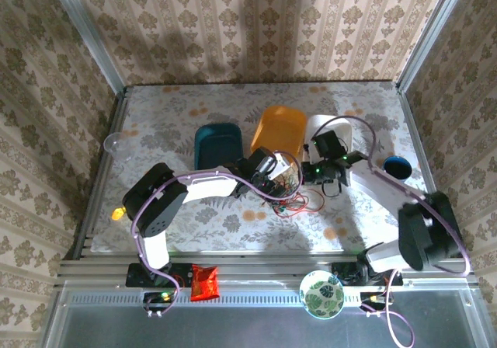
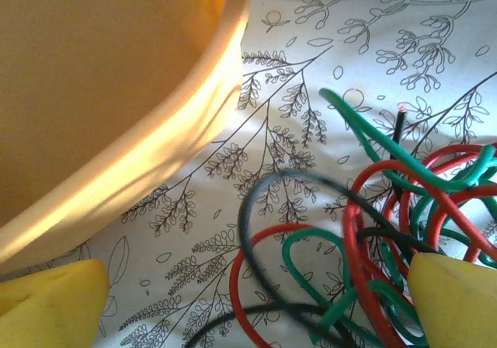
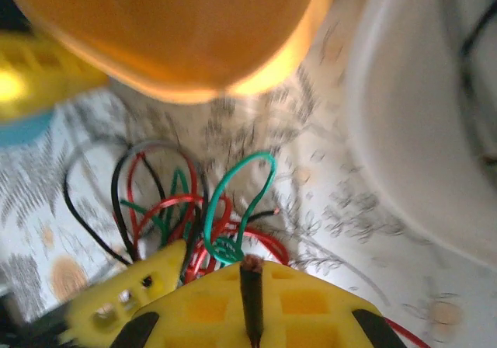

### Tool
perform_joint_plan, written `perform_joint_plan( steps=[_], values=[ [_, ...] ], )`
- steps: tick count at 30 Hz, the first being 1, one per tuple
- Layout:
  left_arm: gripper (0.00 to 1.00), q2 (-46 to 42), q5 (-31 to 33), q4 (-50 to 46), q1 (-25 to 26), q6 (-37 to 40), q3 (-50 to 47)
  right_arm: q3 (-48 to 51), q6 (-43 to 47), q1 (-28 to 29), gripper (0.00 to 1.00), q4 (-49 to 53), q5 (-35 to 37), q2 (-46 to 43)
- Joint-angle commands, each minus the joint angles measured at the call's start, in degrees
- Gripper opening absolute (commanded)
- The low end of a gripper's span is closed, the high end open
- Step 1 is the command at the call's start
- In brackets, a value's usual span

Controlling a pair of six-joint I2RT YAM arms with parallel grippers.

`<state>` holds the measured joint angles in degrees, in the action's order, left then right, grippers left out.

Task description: Untangle the cables

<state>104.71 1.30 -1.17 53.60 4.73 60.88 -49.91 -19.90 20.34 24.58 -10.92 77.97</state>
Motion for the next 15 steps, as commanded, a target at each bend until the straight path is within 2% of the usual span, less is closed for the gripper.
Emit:
perform_joint_plan(
  steps=[1, 11, 15],
  values=[
    [1.00, -0.12, -0.42, -2.38, -0.06, 1.31, -0.36, -1.11, -2.89, -1.27, 0.00, -0.17, 12.44, -8.70],
    [1.00, 0.52, -0.60, -2.72, -0.17, 1.68, -0.89, -4.11, -4.84, -2.13, 0.00, -0.73, 27.72, -23.48],
    [1.00, 0.67, -0.60, -2.77, -0.09, 1.67, -1.13, -5.62, -4.39, -2.34, 0.00, -2.02, 31.02, -27.17]
  ],
)
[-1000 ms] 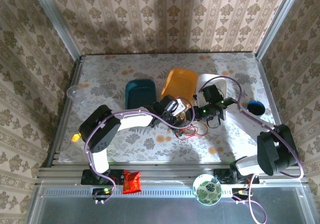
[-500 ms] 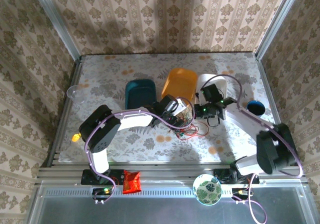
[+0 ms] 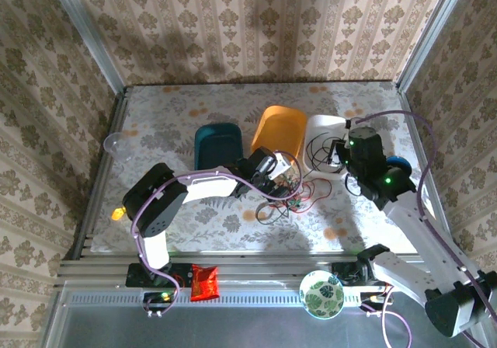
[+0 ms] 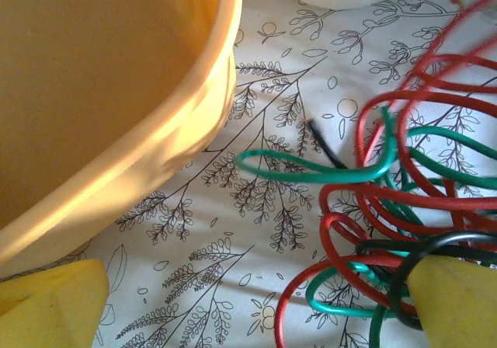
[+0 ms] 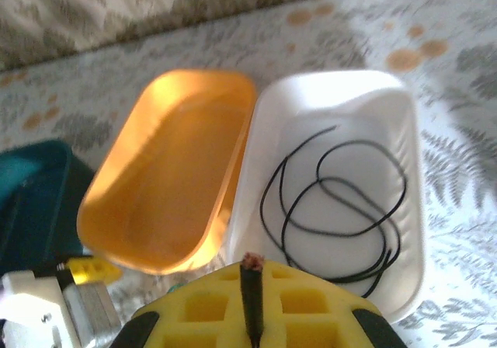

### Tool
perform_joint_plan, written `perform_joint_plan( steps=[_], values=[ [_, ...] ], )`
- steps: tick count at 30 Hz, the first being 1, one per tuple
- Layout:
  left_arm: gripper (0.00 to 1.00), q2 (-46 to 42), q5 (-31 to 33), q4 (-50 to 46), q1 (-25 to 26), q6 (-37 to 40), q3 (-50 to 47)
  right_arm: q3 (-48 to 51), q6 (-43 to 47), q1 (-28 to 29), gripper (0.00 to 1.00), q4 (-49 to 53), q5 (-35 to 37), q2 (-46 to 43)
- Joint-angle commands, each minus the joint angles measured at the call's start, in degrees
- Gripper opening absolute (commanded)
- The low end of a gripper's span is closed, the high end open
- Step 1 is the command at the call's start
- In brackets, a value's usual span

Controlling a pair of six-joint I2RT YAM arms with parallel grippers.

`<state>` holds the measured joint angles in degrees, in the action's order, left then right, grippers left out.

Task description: Untangle the cables

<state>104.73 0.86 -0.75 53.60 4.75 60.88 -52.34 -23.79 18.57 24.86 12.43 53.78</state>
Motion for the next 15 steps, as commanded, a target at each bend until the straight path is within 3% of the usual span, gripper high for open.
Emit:
perform_joint_plan(
  steps=[1, 15],
  values=[
    [1.00, 0.66, -0.16, -3.18, -0.17, 1.68, -1.18, -3.66, -0.23, -0.58, 0.00, -2.74, 8.18, -3.68],
    [1.00, 1.36, -0.16, -2.73, -0.17, 1.40, -2.26, -9.55, 4.87, -1.52, 0.00, -8.30, 13.01, -7.98]
  ],
)
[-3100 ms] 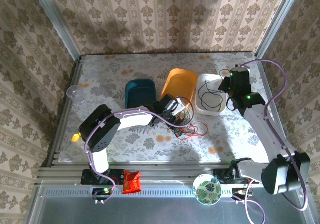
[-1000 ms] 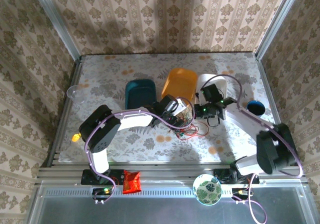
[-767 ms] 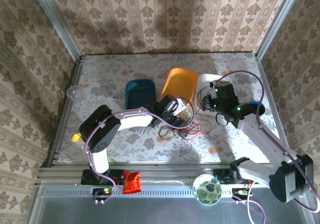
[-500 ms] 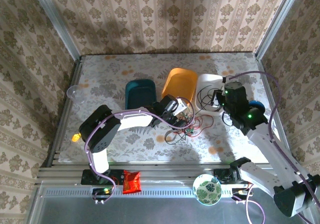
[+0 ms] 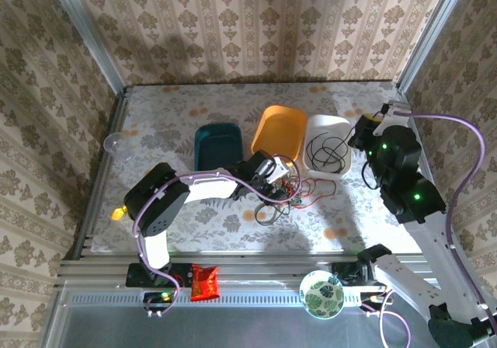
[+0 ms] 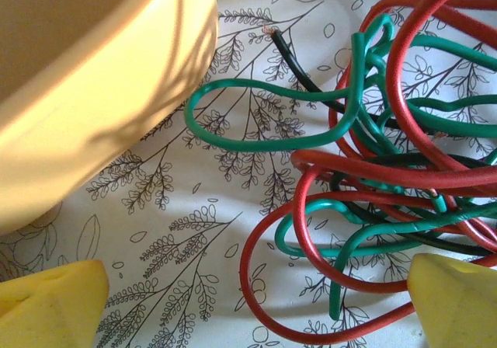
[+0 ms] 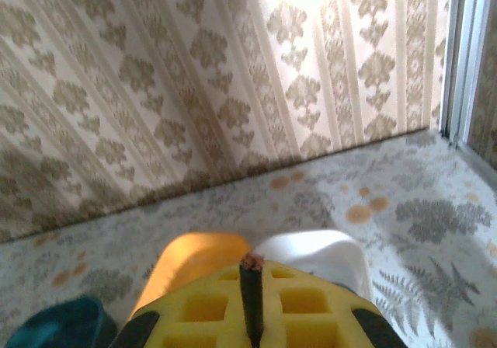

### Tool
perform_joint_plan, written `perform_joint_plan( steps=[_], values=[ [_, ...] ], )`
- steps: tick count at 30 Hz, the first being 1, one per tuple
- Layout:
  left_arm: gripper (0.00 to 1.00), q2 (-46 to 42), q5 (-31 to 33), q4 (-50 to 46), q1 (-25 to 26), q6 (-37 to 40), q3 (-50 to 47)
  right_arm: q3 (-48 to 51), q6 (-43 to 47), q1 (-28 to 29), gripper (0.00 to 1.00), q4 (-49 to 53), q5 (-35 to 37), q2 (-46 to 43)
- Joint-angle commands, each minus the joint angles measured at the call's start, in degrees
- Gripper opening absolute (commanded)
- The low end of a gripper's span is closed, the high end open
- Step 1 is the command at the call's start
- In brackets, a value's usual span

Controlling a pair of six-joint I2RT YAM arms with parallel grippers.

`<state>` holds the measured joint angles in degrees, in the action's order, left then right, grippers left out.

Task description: Untangle the cables

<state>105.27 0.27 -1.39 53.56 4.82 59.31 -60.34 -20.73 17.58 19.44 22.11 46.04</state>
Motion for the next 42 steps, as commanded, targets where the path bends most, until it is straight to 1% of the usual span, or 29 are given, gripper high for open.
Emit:
perform_joint_plan(
  steps=[1, 4, 7, 11, 13, 19, 25, 30, 34, 39, 40, 41, 42],
  values=[
    [1.00, 0.81, 0.39, -2.04, -0.20, 1.34, -0.77, -2.03, 2.16, -0.69, 0.00, -2.81, 3.12, 0.04],
    [1.00, 0.74, 0.34, -2.13, -0.27, 1.64, -0.69, -3.47, 3.30, -1.57, 0.00, -2.11, 2.66, 1.84],
    [1.00, 0.47, 0.34, -1.97, -0.30, 1.76, -0.70, -4.39, 3.29, -4.02, 0.00, -1.72, 2.06, 4.63],
    [1.00, 0.28, 0.52, -1.87, -0.31, 1.69, -0.52, -4.79, 0.47, -8.61, 0.00, -1.09, -2.95, 10.35],
    [1.00, 0.21, 0.43, -1.87, -0.30, 1.61, -0.45, -4.68, 0.32, -9.53, 0.00, -1.25, -3.83, 13.48],
    [1.00, -0.06, 0.83, -1.71, -0.31, 1.55, -0.92, -1.76, -0.27, -9.94, 0.00, -3.00, -6.47, 20.67],
    [1.00, 0.11, 0.77, -1.34, -0.32, 1.34, -1.35, -0.41, -3.46, -10.11, 0.00, 1.76, -12.07, 28.89],
    [1.00, 0.28, 0.68, -1.38, -0.26, 1.37, -1.13, -2.14, -4.74, -10.20, 0.00, 8.37, -18.48, 40.10],
    [1.00, 0.11, 0.61, -1.48, -0.22, 1.57, -1.21, -4.46, -5.34, -10.32, 0.00, 10.69, -21.05, 48.11],
    [1.00, -0.09, 0.94, -1.65, -0.28, 1.61, -1.35, -5.59, -6.64, -10.36, 0.00, 9.02, -22.15, 51.77],
    [1.00, -0.19, 0.94, -1.65, -0.28, 1.61, -1.43, -5.90, -6.84, -10.29, 0.01, 9.03, -22.06, 51.95],
    [1.00, -0.24, 1.04, -1.65, -0.22, 1.56, -1.43, -6.22, -6.94, -10.33, 0.08, 8.95, -21.87, 51.75],
    [1.00, -0.33, 1.05, -1.62, -0.25, 1.60, -1.40, -6.35, -6.95, -10.31, 0.21, 8.86, -21.64, 51.53]
  ],
)
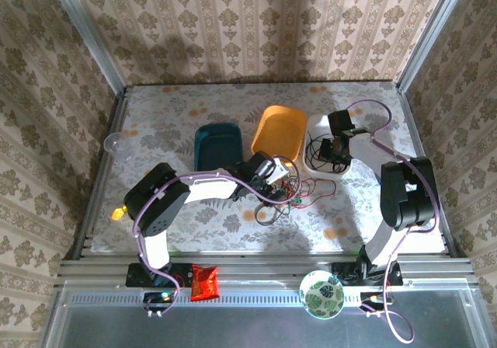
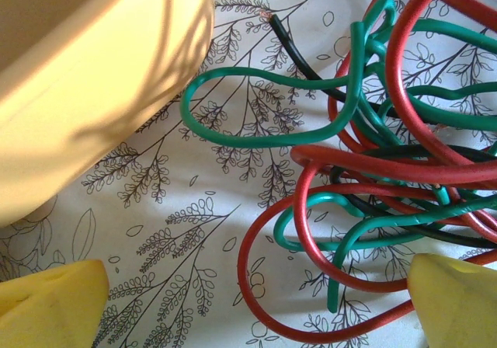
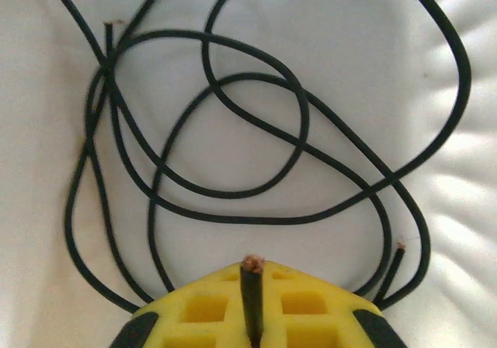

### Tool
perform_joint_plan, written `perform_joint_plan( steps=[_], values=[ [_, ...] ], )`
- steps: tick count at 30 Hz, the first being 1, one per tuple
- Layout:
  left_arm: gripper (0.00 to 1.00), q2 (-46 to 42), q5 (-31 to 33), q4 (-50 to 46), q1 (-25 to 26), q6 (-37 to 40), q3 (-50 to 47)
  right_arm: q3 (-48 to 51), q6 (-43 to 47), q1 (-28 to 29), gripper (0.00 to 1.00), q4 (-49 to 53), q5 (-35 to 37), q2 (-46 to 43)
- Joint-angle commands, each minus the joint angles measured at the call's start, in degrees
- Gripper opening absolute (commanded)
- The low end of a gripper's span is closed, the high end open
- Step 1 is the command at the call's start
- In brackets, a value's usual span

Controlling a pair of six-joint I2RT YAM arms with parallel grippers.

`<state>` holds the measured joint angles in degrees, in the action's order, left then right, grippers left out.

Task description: Untangle the cables

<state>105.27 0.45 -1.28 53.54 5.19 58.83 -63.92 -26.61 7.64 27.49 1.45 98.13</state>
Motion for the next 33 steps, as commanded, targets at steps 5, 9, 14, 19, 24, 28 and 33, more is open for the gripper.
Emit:
perform_joint_plan(
  steps=[5, 9, 14, 19, 24, 28, 33],
  values=[
    [1.00, -0.68, 1.04, -1.64, -0.19, 1.31, -0.95, -2.48, -0.56, -0.32, 0.50, 0.39, 3.51, -5.62],
    [1.00, -1.20, 1.31, -1.04, -0.20, 1.37, -1.18, -1.16, 0.47, -0.04, 0.53, 0.03, 6.07, -10.41],
    [1.00, -2.13, 1.49, -0.57, -0.61, 1.62, -1.26, 0.51, 2.03, 0.09, 0.54, 0.83, 8.75, -14.88],
    [1.00, -4.28, 0.45, -1.18, -1.19, 1.83, -1.08, 1.32, 5.95, 2.60, 0.53, 2.89, 6.83, -20.53],
    [1.00, -7.27, -1.16, -1.86, -2.08, 1.38, -0.29, 6.31, 11.39, 10.01, 0.53, 7.06, -5.63, -27.95],
    [1.00, -10.32, -3.17, -0.79, -3.52, -0.44, -1.44, 11.97, 8.88, 14.15, 0.52, 7.20, -15.93, -30.40],
    [1.00, -11.87, -2.89, -1.12, -4.38, -0.20, -2.80, 14.82, 11.18, 21.71, 0.48, 7.95, -19.93, -26.43]
  ],
)
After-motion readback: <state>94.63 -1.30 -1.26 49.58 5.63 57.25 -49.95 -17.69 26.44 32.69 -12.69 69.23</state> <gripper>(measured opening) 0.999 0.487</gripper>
